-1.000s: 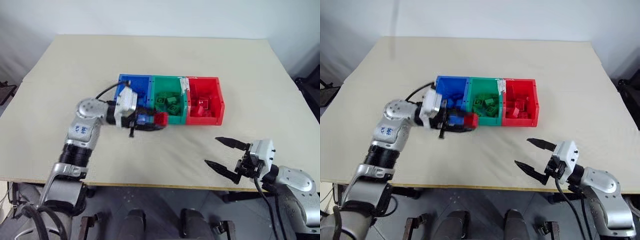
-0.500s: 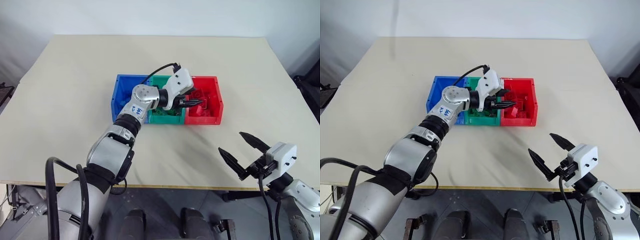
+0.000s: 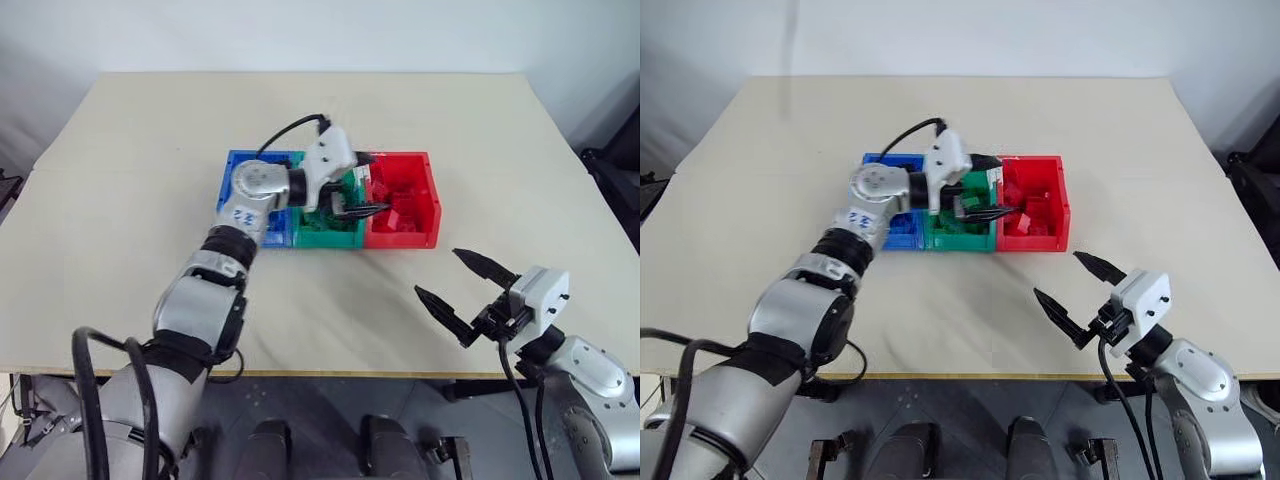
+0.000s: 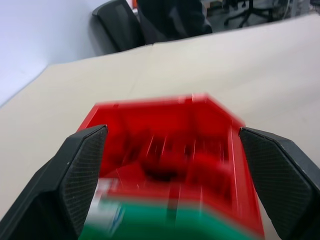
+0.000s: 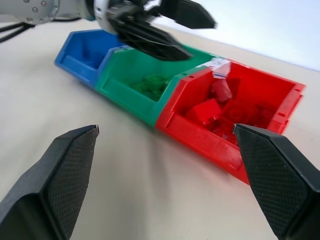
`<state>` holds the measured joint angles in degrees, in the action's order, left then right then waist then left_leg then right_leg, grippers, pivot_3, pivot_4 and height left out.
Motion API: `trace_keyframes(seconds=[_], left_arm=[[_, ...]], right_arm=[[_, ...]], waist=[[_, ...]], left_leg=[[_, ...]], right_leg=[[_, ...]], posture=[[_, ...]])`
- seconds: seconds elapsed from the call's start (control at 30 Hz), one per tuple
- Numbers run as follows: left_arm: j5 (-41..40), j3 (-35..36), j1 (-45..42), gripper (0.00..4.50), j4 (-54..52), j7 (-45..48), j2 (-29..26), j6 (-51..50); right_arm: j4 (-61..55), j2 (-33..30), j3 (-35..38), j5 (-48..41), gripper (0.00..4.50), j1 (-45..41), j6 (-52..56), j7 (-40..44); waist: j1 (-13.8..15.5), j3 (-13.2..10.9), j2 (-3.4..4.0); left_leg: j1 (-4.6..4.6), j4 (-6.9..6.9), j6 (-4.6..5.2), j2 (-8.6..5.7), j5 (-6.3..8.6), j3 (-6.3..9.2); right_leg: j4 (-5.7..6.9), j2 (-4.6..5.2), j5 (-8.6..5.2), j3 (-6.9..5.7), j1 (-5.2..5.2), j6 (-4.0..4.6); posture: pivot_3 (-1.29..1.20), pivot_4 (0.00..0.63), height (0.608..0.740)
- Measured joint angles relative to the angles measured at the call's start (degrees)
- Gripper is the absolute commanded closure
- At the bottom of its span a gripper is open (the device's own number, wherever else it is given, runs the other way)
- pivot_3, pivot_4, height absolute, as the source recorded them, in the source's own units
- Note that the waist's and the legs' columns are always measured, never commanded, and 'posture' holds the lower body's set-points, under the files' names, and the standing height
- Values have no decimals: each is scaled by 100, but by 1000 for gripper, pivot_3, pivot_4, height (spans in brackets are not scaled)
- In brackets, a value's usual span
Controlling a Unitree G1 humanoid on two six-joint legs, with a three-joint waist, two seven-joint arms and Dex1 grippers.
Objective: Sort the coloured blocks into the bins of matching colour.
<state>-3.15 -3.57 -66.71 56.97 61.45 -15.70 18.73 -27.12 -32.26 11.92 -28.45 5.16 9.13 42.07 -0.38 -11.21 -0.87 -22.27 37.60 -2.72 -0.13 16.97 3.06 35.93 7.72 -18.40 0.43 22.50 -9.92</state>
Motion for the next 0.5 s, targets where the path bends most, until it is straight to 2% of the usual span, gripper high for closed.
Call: trace_keyframes(seconds=[0.1, 0.17, 0.27, 0.37, 0.5], left_arm=[[-238, 143, 786, 33, -937, 397, -637, -502], [-480, 297, 1686, 33, -2021, 699, -1276, -907], [-994, 983, 3544, 33, -3659, 751, -2139, -1451], [-1354, 1699, 4831, 33, -4648, 558, -2520, -1841], [-1663, 2480, 6001, 33, -5740, 148, -2706, -2175]], right_arm=[[295, -171, -85, -54, 0, -300, 53, 367], [513, -351, -304, -62, 0, -678, 91, 729], [1153, -671, -596, 114, 0, -1250, -28, 1366], [1700, -748, -738, 258, 0, -1636, -121, 1710], [2128, -659, -939, 349, 0, -2073, -297, 1928]], waist=[[-45, -1, 0], [-105, 0, 3], [-187, 0, 3], [-118, 0, 2], [60, 0, 2]], left_leg=[[-3, -3, 0, 1, 0, 4], [-1, -2, 0, 1, 1, 0], [6, -12, 2, 6, 2, 1], [3, -12, 1, 10, 2, 4], [4, 4, 1, 1, 3, 8]], right_leg=[[1, 1, 0, -2, 2, 1], [2, 5, 0, 3, 1, 1], [-1, 5, -2, 1, 3, 5], [0, 6, -3, -6, 4, 8], [-4, 16, 0, -12, -9, 11]], posture=[[0, 150, 740], [0, 150, 740], [0, 150, 740], [0, 150, 740], [0, 150, 740]])
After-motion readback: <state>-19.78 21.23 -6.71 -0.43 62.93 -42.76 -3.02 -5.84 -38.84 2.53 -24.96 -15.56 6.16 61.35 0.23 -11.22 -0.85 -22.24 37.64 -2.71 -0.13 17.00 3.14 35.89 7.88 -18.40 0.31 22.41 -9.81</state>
